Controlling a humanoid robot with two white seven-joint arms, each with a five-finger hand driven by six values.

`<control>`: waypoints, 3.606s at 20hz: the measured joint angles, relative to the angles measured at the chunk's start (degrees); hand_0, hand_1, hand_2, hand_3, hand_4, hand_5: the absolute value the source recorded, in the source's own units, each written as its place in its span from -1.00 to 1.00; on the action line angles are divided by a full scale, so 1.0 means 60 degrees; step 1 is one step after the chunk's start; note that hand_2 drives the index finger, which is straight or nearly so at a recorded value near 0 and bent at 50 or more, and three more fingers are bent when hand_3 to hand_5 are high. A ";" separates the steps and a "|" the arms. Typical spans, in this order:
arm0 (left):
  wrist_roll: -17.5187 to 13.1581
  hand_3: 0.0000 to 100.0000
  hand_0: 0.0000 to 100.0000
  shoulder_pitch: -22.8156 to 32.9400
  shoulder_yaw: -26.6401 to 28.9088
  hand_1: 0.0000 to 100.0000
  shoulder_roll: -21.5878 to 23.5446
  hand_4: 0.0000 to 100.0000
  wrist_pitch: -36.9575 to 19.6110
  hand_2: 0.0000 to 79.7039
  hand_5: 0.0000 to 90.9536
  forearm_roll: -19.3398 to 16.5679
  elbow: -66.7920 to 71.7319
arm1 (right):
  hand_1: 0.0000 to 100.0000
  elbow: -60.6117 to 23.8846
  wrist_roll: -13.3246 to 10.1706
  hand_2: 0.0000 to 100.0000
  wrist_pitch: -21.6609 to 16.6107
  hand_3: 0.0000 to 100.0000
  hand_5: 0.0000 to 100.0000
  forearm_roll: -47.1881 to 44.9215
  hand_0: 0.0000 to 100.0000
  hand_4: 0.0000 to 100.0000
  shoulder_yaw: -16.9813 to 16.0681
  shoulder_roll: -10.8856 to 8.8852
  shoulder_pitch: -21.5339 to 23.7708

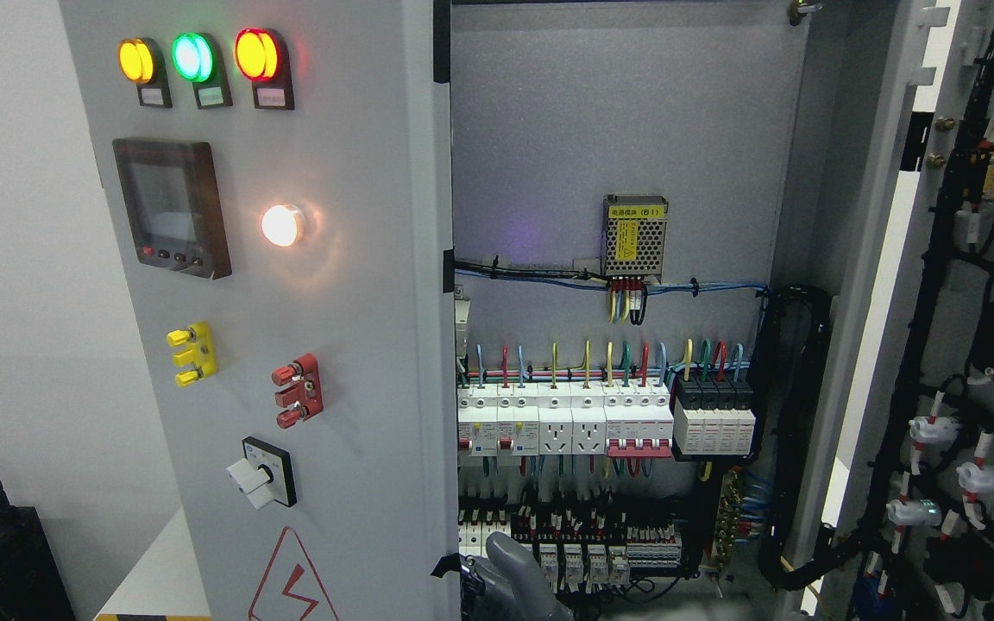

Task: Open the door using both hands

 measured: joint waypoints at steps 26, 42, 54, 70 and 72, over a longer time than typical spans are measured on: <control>0.0000 -1.00 -1.00 0.0000 0.0000 -1.00 0.0000 -0.94 0.0000 -1.00 -1.00 0.0000 0.0001 | -1.00 -0.0635 0.0006 -1.00 0.0000 -1.00 -1.00 -0.0013 -1.00 -1.00 0.1058 0.0264 0.0064; 0.0000 -1.00 -1.00 0.0000 0.0000 -1.00 0.0000 -0.93 0.0000 -1.00 -1.00 0.0000 0.0000 | -1.00 -0.0805 0.0042 -1.00 0.0298 -1.00 -1.00 0.0031 -1.00 -1.00 0.1531 0.0606 0.0064; 0.0000 -1.00 -1.00 -0.0001 0.0000 -1.00 0.0000 -0.94 0.0000 -1.00 -1.00 0.0000 0.0011 | -1.00 -0.0825 -0.0039 -1.00 0.0482 -1.00 -1.00 0.0324 -1.00 -1.00 0.1717 0.1106 -0.0039; 0.0000 -1.00 -1.00 0.0000 0.0000 -1.00 0.0000 -0.94 0.0000 -1.00 -1.00 -0.0014 0.0179 | -1.00 -0.0830 -0.0158 -1.00 0.0463 -1.00 -1.00 0.1050 -1.00 -1.00 0.2131 0.1388 -0.0072; 0.0000 -1.00 -1.00 0.0000 0.0000 -1.00 0.0000 -0.94 0.0000 -1.00 -1.00 -0.0027 0.0153 | -1.00 -0.0828 -0.0364 -1.00 0.0448 -1.00 -1.00 0.1178 -1.00 -1.00 0.2188 0.1400 -0.0073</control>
